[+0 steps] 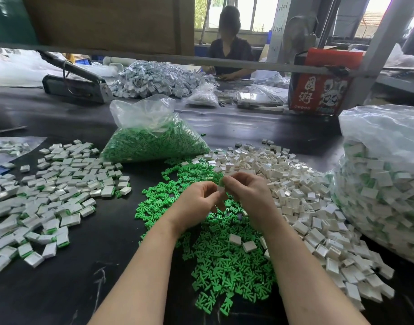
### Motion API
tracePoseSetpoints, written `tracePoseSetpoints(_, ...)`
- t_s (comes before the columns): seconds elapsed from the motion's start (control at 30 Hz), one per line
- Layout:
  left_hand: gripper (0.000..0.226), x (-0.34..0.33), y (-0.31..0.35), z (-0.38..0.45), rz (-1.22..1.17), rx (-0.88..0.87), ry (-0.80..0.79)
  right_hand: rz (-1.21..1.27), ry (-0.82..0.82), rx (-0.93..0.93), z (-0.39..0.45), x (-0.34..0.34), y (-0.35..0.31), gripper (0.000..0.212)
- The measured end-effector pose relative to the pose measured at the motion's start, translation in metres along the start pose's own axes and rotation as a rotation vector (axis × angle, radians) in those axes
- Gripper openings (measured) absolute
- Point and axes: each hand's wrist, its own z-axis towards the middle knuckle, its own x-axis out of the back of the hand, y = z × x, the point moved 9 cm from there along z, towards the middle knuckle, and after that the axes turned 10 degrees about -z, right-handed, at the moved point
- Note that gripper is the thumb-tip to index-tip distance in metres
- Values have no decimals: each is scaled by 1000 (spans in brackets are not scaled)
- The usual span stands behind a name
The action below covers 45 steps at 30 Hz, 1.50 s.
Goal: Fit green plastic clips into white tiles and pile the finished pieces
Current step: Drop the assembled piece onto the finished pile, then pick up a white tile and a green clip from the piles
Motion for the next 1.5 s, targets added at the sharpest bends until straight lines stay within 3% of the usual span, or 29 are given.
tracePoseSetpoints(0.13, 18, -3, 3, -1, -68, -11, 0, 198, 49, -51, 0, 3, 6, 19)
tracePoseSetpoints(0.63, 25, 5, 15, -4, 44, -115, 89, 267, 28, -58, -1, -5, 7, 12)
tracePoseSetpoints(0.73, 26, 5, 13, -4, 45, -117, 83, 164, 0, -45, -1, -4, 4, 12)
tracePoseSetpoints(0.9, 30, 0, 7, -3, 117, -111, 45, -397, -62, 85, -1, -8, -7, 18)
tracePoseSetpoints(1.0, 28, -1, 4, -1, 119, -97, 25, -547, -103, 116, -2, -13, -9, 22)
tracePoseSetpoints(1.1, 27, -3, 4, -2, 128, -107, -6, -583, -141, 100, -2, -16, -6, 24)
tracePoseSetpoints(1.3, 25, -6, 3, -2, 107, -96, -15, -400, -204, 23, -2, -19, 3, 30)
tracePoseSetpoints(1.5, 28, -2, 0, 0, 121, -70, 39, -366, -142, 40, -2, -16, 3, 39)
